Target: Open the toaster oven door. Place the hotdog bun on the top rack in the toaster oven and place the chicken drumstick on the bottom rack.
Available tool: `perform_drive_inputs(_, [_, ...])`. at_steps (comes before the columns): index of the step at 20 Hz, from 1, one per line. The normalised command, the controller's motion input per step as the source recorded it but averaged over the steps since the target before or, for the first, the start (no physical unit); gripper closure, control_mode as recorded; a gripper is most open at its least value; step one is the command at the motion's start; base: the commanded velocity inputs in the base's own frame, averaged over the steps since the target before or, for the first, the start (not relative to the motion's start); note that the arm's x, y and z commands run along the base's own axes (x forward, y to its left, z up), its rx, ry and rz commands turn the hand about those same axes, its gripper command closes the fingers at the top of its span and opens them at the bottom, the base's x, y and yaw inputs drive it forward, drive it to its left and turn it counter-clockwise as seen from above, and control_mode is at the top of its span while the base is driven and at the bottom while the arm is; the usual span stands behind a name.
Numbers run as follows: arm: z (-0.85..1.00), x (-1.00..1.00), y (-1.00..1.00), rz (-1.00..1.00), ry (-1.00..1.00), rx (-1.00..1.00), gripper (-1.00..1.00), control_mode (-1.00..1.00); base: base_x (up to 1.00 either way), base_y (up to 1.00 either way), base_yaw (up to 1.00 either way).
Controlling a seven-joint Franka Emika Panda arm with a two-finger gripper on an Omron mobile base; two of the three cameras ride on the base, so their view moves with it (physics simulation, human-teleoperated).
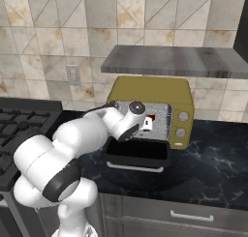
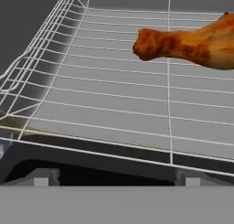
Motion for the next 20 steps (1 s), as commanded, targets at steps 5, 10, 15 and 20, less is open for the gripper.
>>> perform_drive_inputs(5, [0.12, 0.33, 0.00, -0.08, -0.01, 0.00, -1.00, -1.00, 0.00, 0.00, 0.00])
perform_drive_inputs(10, [0.08, 0.31, 0.00, -0.07, 0.00, 0.00, -1.00, -1.00, 0.00, 0.00, 0.00])
perform_drive_inputs(15, [0.03, 0.21, -0.04, -0.04, -0.02, 0.00, -1.00, -1.00, 0.00, 0.00, 0.00])
perform_drive_inputs(20, [0.00, 0.08, -0.08, 0.00, -0.05, 0.04, -1.00, -1.00, 0.00, 0.00, 0.00])
